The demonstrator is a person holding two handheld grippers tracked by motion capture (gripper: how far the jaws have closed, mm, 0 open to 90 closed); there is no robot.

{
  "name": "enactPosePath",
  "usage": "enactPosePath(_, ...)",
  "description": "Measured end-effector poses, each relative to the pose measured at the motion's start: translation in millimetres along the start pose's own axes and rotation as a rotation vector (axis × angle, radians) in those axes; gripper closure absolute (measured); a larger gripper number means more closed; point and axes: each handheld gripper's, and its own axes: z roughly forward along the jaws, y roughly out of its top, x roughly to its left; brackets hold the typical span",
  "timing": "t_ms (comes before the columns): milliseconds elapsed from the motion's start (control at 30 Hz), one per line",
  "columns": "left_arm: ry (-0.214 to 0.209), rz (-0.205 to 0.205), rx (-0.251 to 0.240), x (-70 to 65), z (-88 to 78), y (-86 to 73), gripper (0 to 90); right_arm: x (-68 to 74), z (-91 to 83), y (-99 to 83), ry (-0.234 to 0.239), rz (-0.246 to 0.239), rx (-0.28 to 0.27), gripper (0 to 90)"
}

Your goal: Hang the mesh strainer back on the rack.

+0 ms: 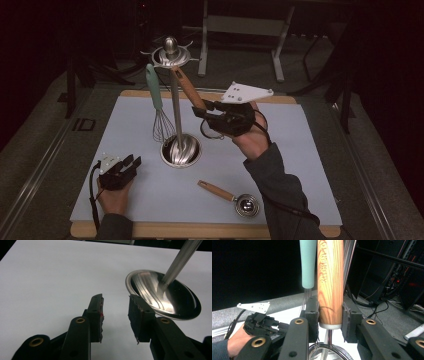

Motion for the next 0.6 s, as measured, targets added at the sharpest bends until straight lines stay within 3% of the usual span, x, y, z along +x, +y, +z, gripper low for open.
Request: enactPosePath(600,-0.001,-0.002,-0.002,0.1,0.0,0.0,64.4,-2.9,30.8,-5.4,-0.001,-0.026,0.038,71.3)
